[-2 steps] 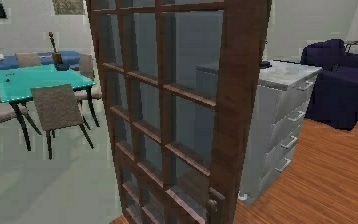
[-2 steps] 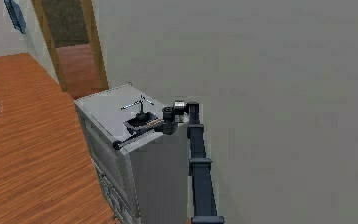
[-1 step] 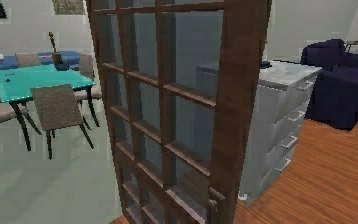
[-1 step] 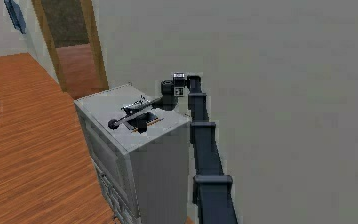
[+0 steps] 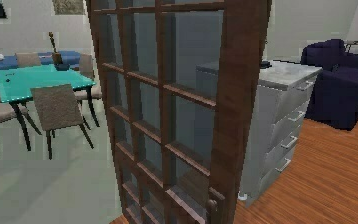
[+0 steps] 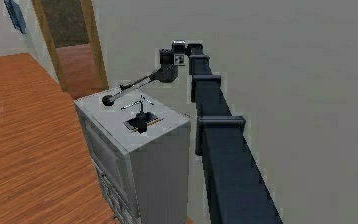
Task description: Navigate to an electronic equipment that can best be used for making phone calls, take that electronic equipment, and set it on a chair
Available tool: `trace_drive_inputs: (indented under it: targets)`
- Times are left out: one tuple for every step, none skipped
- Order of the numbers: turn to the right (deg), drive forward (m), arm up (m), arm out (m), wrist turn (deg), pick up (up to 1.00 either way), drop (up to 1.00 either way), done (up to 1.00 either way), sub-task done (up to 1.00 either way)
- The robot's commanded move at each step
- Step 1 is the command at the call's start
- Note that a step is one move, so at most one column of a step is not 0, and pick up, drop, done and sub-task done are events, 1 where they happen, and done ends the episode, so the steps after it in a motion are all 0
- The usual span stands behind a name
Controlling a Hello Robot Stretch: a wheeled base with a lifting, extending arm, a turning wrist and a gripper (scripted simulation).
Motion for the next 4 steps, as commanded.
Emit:
trace_drive_inputs:
  targets:
    - [0.0, 0.0, 0.0, 0.0, -45.0, 0.0, 0.0, 0.0, 0.0]
    - [0.0, 0.0, 0.0, 0.0, -12.0, 0.0, 0.0, 0.0, 0.0]
    - [0.0, 0.0, 0.0, -0.48, 0.0, 0.0, 0.0, 0.0, 0.0]
    - [45.0, 0.0, 0.0, 0.0, 0.0, 0.0, 0.0, 0.0, 0.0]
